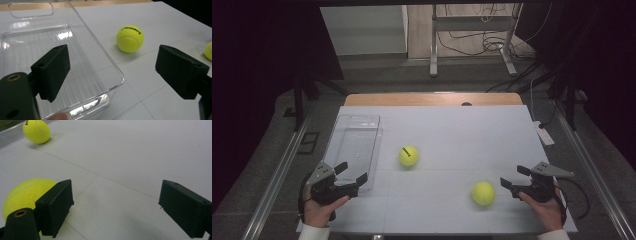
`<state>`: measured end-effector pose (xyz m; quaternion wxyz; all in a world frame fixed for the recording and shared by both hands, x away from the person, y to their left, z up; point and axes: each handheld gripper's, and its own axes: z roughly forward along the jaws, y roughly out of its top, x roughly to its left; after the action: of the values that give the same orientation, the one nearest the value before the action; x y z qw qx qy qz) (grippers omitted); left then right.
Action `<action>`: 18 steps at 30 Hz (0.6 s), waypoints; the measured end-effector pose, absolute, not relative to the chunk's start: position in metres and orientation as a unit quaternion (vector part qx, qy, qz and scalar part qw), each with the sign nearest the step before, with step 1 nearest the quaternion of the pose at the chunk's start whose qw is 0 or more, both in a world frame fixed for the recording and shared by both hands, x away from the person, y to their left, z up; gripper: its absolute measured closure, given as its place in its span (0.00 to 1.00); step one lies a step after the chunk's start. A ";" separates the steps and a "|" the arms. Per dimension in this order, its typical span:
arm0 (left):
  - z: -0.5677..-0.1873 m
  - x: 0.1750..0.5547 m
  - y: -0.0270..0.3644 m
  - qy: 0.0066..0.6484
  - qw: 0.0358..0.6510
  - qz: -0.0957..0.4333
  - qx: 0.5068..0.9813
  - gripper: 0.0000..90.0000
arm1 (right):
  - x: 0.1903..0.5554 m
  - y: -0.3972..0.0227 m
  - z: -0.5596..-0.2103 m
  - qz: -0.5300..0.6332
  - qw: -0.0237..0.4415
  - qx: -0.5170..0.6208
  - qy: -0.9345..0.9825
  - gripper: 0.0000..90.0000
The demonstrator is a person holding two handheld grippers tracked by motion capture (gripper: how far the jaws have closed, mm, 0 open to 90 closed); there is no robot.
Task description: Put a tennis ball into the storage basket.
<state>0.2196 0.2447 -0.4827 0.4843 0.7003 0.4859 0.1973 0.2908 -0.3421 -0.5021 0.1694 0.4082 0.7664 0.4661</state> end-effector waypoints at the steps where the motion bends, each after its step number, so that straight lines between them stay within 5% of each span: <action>1: -0.483 0.220 0.245 0.486 0.484 0.198 0.701 0.15 | 0.291 -0.342 -0.502 0.466 0.169 0.409 0.767 0.13; 18: -0.481 0.226 0.240 0.478 0.474 0.196 0.713 0.15 | 0.290 -0.341 -0.506 0.459 0.169 0.406 0.772 0.14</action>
<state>0.2261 0.2402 -0.4813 0.4738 0.7133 0.4776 0.1964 0.2898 -0.3408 -0.5056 0.1692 0.4058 0.7723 0.4585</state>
